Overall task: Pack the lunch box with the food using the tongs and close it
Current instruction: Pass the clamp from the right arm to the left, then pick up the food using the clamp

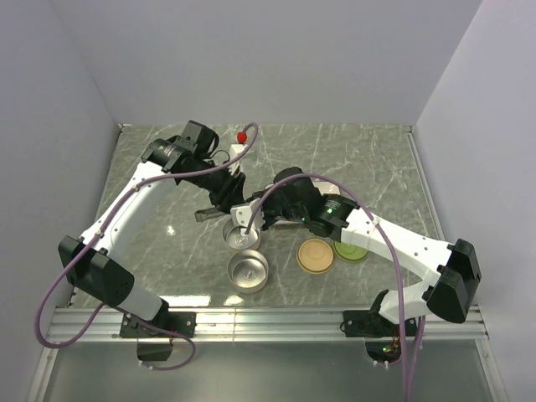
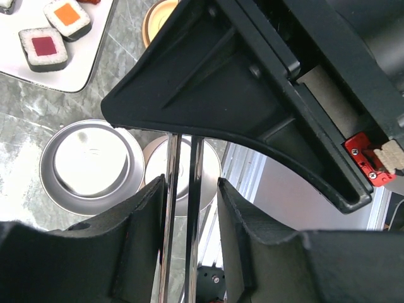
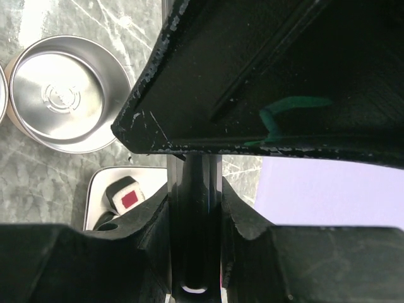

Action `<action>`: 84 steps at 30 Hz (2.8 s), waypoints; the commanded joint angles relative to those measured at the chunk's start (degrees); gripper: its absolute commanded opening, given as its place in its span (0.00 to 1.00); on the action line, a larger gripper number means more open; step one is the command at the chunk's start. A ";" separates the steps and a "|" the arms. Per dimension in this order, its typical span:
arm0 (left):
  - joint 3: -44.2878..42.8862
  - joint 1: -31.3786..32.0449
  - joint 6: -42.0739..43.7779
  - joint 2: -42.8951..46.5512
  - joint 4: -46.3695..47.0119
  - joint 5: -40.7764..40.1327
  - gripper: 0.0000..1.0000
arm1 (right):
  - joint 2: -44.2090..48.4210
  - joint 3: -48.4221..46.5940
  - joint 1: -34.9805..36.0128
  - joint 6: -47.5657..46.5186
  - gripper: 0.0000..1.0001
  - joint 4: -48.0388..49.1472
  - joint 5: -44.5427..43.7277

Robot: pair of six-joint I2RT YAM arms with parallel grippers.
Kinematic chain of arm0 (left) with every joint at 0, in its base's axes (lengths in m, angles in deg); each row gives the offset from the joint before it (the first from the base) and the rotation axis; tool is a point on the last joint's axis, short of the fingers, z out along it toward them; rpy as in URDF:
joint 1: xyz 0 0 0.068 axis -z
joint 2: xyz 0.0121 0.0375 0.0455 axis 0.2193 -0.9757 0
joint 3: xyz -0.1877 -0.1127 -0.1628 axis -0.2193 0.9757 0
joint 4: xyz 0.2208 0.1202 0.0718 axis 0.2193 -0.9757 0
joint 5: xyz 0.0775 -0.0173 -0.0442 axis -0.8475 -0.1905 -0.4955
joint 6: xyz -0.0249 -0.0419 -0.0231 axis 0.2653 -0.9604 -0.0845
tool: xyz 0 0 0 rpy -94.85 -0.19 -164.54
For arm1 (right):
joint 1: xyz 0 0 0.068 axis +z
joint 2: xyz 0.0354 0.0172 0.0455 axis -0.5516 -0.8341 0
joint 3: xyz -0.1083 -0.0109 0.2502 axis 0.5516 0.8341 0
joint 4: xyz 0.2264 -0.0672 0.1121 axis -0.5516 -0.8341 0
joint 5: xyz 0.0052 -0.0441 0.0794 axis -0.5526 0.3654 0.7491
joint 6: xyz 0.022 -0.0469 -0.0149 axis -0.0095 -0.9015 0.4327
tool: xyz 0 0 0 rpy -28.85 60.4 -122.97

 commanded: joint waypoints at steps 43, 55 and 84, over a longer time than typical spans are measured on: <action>2.30 0.37 2.61 1.27 -1.81 0.17 0.40 | 3.52 0.92 0.03 -0.19 0.00 2.08 -1.37; 2.39 0.37 2.17 0.92 -1.11 -0.53 0.34 | 3.79 1.27 -0.06 0.07 0.00 2.17 -1.63; -8.51 1.60 3.75 -2.07 -2.69 -25.57 0.44 | 27.17 4.00 -18.41 39.69 1.00 -19.26 6.96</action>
